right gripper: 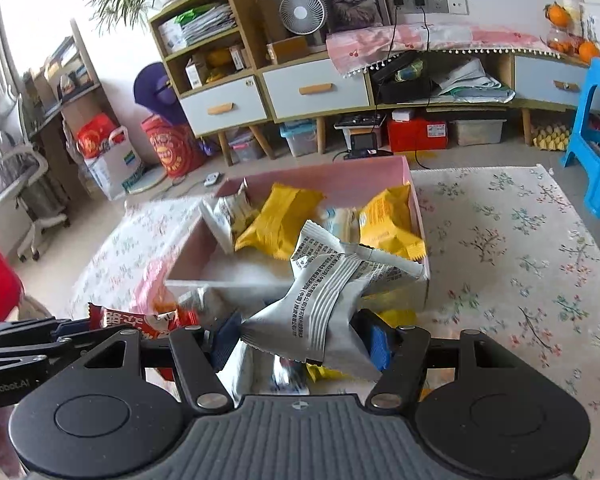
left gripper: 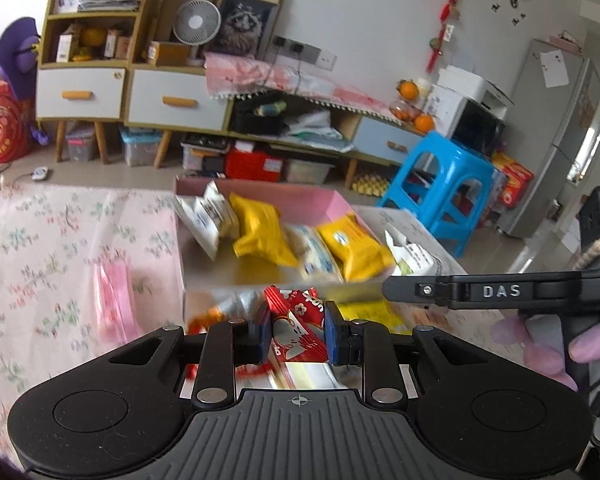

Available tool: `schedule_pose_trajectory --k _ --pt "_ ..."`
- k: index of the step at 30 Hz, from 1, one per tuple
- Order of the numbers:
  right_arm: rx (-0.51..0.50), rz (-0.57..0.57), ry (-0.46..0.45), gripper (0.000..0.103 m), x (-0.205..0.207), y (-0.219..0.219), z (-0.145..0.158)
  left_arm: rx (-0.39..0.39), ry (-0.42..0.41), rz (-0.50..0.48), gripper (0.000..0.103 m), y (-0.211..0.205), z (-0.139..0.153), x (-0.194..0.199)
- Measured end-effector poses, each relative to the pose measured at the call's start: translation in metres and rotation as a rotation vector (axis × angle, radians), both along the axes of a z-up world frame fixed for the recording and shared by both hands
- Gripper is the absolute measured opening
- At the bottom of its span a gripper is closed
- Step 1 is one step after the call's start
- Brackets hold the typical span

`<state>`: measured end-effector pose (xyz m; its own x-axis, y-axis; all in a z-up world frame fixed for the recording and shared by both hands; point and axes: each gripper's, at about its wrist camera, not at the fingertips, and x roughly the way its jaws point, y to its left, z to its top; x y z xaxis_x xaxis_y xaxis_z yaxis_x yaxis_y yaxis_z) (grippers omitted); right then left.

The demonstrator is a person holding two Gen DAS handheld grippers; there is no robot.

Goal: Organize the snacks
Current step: 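Carry both packets into the pink box and open both tools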

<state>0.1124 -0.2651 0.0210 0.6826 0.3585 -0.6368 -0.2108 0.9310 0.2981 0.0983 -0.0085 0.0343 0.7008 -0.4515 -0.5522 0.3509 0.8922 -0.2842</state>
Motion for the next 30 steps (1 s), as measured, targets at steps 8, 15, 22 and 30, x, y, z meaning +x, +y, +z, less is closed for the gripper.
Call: schedule_pose_trajectory --k 8,15,22,30 --pt "0.099 -0.005 0.004 0.054 0.028 0.006 -0.001 0.044 -0.016 0.09 0.023 -0.006 -0.003 0.048" --pt "0.103 -0.002 0.009 0.054 0.044 0.013 -0.007 0.058 -0.023 0.148 0.024 -0.001 -0.022 0.065" --pt "0.096 -0.016 0.014 0.054 0.056 0.014 -0.015 0.079 -0.009 0.156 0.024 0.005 -0.037 0.078" --pt "0.148 -0.027 0.014 0.063 0.057 0.006 -0.016 0.057 0.009 0.144 0.034 0.008 -0.045 0.084"
